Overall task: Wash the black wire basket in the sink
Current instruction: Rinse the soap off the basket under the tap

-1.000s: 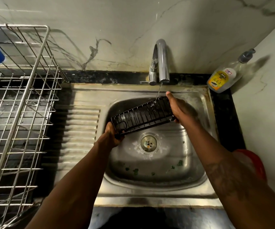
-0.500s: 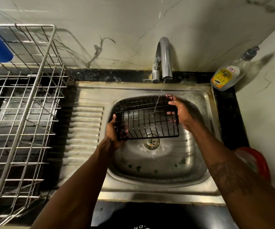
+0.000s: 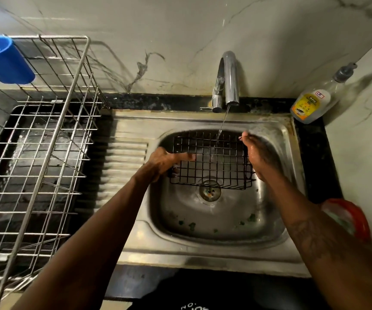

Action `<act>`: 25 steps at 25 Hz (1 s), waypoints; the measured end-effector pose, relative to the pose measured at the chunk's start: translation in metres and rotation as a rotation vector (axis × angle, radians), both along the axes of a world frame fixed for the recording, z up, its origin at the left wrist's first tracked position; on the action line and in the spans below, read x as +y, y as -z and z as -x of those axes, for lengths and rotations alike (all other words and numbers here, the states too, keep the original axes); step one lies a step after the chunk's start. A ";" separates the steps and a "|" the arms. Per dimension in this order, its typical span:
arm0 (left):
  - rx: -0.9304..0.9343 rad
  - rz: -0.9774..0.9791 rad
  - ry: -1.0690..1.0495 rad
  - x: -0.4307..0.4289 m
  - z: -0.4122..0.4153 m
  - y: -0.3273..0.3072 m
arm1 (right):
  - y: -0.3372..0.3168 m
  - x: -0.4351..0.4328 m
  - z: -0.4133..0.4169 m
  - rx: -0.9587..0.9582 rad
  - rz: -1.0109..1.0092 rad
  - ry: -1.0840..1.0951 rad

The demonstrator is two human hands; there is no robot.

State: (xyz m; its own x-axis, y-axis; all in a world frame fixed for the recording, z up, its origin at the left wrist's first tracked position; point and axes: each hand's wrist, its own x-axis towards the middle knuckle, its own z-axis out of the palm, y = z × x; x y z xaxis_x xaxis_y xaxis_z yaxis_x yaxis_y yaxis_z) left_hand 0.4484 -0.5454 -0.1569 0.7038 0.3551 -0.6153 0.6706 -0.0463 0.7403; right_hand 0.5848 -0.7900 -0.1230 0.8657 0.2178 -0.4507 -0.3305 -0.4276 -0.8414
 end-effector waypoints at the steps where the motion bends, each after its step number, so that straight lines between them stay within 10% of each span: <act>1: 0.015 -0.049 -0.007 -0.002 -0.001 0.000 | -0.001 0.000 -0.001 -0.047 0.118 -0.056; 8: 0.056 0.007 -0.033 0.000 -0.003 -0.005 | -0.016 0.047 -0.037 -0.665 0.392 -0.252; 17: 0.056 -0.014 -0.001 0.000 -0.015 -0.020 | -0.042 0.098 -0.073 -0.221 0.341 -0.899; 25: 0.026 0.038 -0.038 0.004 -0.012 -0.023 | -0.045 0.071 -0.070 -0.239 -0.102 -0.448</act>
